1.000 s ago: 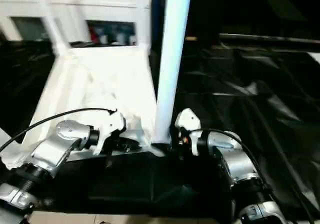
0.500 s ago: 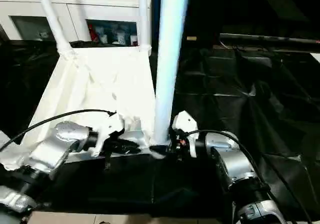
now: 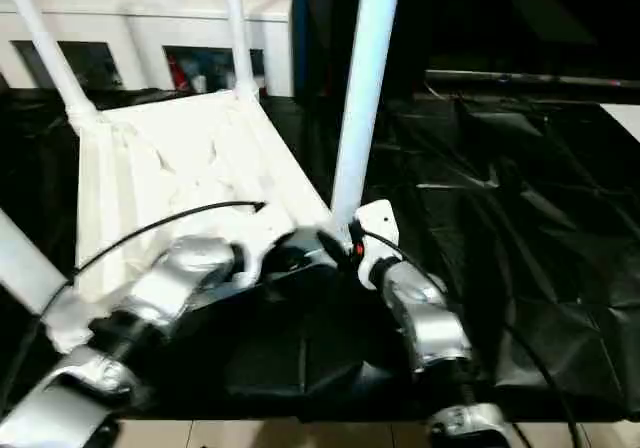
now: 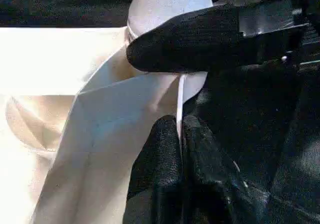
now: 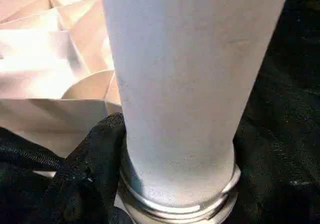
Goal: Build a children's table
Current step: Rotate leg to tighten
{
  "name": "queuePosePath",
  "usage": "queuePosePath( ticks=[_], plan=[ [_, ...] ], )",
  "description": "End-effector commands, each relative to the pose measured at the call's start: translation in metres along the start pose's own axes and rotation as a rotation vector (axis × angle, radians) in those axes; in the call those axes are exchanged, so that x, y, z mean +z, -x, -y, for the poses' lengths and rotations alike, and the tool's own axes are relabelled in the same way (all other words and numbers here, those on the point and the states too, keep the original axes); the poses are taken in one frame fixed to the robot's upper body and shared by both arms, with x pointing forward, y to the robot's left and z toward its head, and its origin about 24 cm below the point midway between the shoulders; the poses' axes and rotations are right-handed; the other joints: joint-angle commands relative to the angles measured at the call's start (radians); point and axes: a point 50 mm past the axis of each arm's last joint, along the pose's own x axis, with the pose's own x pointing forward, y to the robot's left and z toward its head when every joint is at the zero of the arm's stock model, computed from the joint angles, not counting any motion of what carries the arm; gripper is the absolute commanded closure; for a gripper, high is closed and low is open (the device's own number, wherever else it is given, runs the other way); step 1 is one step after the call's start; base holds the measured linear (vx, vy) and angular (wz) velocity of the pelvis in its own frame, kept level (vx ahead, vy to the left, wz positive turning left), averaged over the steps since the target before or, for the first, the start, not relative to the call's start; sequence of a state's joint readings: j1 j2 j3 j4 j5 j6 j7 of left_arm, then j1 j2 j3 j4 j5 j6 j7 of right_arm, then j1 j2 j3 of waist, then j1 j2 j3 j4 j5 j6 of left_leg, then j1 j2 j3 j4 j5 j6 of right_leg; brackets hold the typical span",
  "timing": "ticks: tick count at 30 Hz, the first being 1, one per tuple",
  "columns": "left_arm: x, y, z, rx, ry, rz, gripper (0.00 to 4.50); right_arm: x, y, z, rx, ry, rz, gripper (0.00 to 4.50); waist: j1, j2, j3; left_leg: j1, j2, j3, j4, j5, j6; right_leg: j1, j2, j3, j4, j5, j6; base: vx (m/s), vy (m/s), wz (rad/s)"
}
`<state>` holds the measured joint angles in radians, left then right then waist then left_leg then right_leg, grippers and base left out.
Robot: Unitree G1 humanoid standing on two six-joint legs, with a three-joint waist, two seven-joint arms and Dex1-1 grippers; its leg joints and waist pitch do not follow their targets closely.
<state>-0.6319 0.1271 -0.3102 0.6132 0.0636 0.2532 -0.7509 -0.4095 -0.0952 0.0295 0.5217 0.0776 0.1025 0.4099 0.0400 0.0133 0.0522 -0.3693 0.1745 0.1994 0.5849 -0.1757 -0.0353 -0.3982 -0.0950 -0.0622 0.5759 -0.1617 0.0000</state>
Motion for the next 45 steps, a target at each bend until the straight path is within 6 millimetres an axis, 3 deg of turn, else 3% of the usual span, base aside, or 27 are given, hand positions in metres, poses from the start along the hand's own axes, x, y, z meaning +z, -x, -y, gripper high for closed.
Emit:
queuePosePath(
  ticks=[1,2,3,10,11,12,14,17,23,32,36,45],
  plan=[
    [0.000,-0.002,-0.004,0.071,0.031,0.035,4.50,-0.006,-0.004,-0.017,0.067,-0.005,-0.012,1.78,0.001,-0.010,-0.058,0.017,0.048,-0.035,-0.081,-0.377,0.005,0.024,-0.056,0.033,-0.092,-0.493,-0.128,0.000,0.000,0.00],
    [-0.002,0.000,-0.004,0.059,0.022,0.032,4.50,-0.003,-0.005,-0.015,0.064,-0.015,0.003,1.78,0.001,-0.011,-0.058,0.017,0.048,-0.034,-0.080,-0.374,0.008,0.023,-0.057,0.034,-0.091,-0.480,-0.134,0.000,0.000,0.00],
    [-0.002,0.000,-0.004,0.063,0.023,0.032,4.50,-0.002,-0.005,-0.014,0.059,-0.012,0.006,1.22,0.001,-0.011,-0.058,0.016,0.048,-0.033,-0.080,-0.371,0.010,0.024,-0.057,0.035,-0.090,-0.473,-0.139,0.000,0.000,0.00],
    [-0.008,0.009,-0.003,-0.035,-0.005,0.044,4.50,0.007,0.000,-0.007,0.177,0.047,0.020,0.66,0.004,-0.011,-0.057,0.013,0.049,-0.032,-0.080,-0.358,0.021,0.028,-0.058,0.035,-0.090,-0.475,-0.140,0.000,0.000,0.00],
    [-0.009,0.013,0.003,-0.119,-0.039,0.065,4.50,0.007,0.005,-0.004,0.246,0.102,0.005,0.66,0.007,-0.016,-0.058,0.013,0.049,-0.033,-0.079,-0.346,0.025,0.031,-0.061,0.034,-0.089,-0.472,-0.141,0.000,0.000,0.00],
    [-0.009,0.013,0.003,-0.119,-0.039,0.065,4.50,0.007,0.005,-0.004,0.246,0.102,0.005,0.66,0.004,-0.015,-0.058,0.008,0.050,-0.032,-0.080,-0.336,0.031,0.032,-0.061,0.036,-0.086,-0.460,-0.147,0.000,0.000,0.00],
    [-0.011,0.020,0.008,-0.209,-0.028,0.075,4.50,0.007,0.013,0.000,0.354,0.160,-0.006,0.66,0.006,-0.013,-0.060,0.012,0.053,-0.031,-0.078,-0.334,0.032,0.030,-0.063,0.037,-0.084,-0.445,-0.160,0.000,0.000,0.00],
    [-0.013,0.024,0.009,-0.239,-0.040,0.064,4.50,0.009,0.018,0.002,0.410,0.168,-0.003,0.66,0.009,-0.011,-0.060,0.015,0.055,-0.027,-0.078,-0.317,0.041,0.028,-0.059,0.040,-0.080,-0.405,-0.181,0.000,0.000,0.00],
    [-0.026,0.043,0.010,-0.350,-0.033,0.013,4.50,0.010,0.040,0.011,0.613,0.240,-0.044,0.66,0.023,-0.008,-0.063,0.013,0.059,-0.025,-0.079,-0.281,0.047,0.037,-0.055,0.040,-0.063,-0.297,-0.218,0.000,0.000,0.00],
    [-0.030,0.054,0.011,-0.397,-0.016,0.004,4.50,0.009,0.046,0.013,0.698,0.237,-0.064,0.66,0.026,-0.010,-0.067,0.011,0.058,-0.021,-0.071,-0.221,0.070,0.040,-0.055,0.039,-0.052,-0.225,-0.253,0.000,0.000,0.00],
    [-0.029,0.054,0.011,-0.398,-0.014,0.006,4.50,0.009,0.045,0.011,0.706,0.231,-0.058,1.05,0.025,-0.011,-0.065,0.012,0.058,-0.022,-0.073,-0.234,0.062,0.041,-0.056,0.039,-0.055,-0.260,-0.243,0.000,0.000,0.00],
    [-0.029,0.053,0.013,-0.395,-0.012,0.004,4.50,0.007,0.046,0.010,0.715,0.232,-0.062,1.74,0.024,-0.013,-0.067,0.011,0.057,-0.022,-0.070,-0.217,0.067,0.042,-0.055,0.039,-0.053,-0.244,-0.243,0.000,0.000,0.00]
  ],
)
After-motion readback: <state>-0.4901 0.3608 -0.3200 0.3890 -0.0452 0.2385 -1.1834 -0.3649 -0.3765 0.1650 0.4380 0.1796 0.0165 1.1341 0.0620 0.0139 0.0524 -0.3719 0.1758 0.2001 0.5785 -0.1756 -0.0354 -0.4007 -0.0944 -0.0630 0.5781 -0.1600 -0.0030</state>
